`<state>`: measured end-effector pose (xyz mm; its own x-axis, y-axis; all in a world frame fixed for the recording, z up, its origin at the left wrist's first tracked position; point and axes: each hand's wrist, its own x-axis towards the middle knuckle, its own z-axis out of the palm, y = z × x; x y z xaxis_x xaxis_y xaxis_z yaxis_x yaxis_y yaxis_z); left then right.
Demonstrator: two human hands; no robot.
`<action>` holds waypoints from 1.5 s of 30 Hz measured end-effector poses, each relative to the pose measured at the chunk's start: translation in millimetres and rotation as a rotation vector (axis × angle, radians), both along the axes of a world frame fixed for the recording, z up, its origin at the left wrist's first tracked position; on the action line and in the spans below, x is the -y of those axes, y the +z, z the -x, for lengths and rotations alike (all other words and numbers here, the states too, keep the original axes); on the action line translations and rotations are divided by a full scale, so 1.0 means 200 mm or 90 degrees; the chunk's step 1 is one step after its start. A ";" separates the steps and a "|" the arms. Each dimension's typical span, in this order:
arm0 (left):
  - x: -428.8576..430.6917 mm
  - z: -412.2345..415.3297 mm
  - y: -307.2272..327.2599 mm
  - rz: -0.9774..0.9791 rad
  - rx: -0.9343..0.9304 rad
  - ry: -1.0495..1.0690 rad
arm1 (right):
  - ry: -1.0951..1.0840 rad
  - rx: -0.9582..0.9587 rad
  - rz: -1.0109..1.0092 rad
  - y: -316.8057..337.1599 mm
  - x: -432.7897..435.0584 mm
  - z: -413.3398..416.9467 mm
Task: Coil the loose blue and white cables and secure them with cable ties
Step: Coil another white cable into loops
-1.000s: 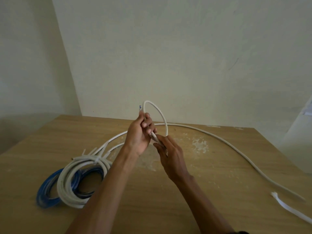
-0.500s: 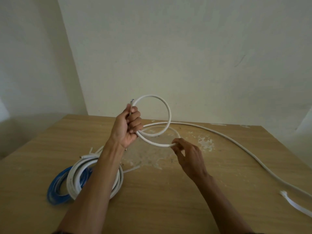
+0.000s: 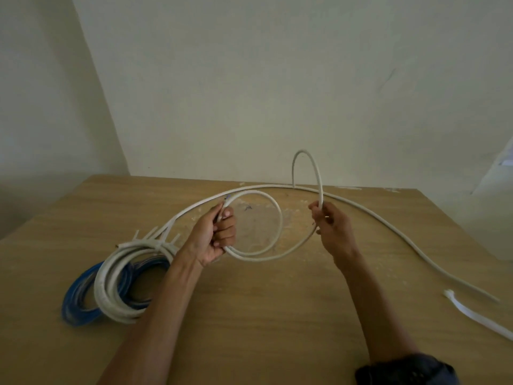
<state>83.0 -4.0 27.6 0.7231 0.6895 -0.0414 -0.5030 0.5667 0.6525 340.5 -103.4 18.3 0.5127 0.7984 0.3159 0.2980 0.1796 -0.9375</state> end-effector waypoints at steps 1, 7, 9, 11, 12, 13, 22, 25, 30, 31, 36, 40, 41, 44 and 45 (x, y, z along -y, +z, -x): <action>0.00 0.00 0.00 -0.006 0.003 -0.001 | -0.042 0.103 0.007 -0.01 -0.01 -0.01; -0.02 0.02 -0.01 0.030 0.086 0.131 | -0.141 0.109 0.053 -0.03 0.03 -0.08; -0.03 0.02 -0.03 0.061 0.095 0.196 | -0.144 0.124 0.063 -0.04 0.04 -0.09; -0.02 0.02 -0.05 0.067 0.088 0.226 | -0.152 0.110 0.059 -0.03 0.04 -0.08; -0.02 0.02 -0.06 0.059 0.080 0.226 | -0.166 0.103 0.056 -0.03 0.04 -0.08; -0.02 0.02 -0.06 0.047 0.071 0.216 | -0.186 0.102 0.053 -0.02 0.04 -0.08; -0.01 0.03 -0.05 0.022 0.089 0.208 | -0.180 0.019 0.125 -0.01 0.06 -0.15; 0.00 0.02 -0.07 -0.039 0.008 0.182 | -0.055 -0.230 0.028 0.03 0.07 -0.12; 0.02 -0.02 -0.09 -0.161 -0.125 0.191 | 0.109 -0.529 0.014 0.09 0.09 -0.12; 0.03 -0.02 -0.10 -0.182 -0.143 0.200 | 0.124 -0.555 0.016 0.09 0.09 -0.11; 0.05 -0.08 -0.12 -0.237 -0.169 0.220 | 0.179 -0.635 -0.025 0.14 0.08 -0.07; 0.06 -0.11 -0.12 -0.227 -0.158 0.229 | 0.211 -0.602 -0.067 0.17 0.04 0.00; 0.07 -0.12 -0.11 -0.226 -0.159 0.230 | 0.216 -0.590 -0.068 0.18 0.02 0.01; 0.07 -0.14 -0.10 -0.207 -0.141 0.221 | 0.238 -0.595 -0.062 0.25 -0.04 0.05; 0.06 -0.14 -0.10 -0.196 -0.125 0.223 | 0.240 -0.596 -0.057 0.27 -0.06 0.06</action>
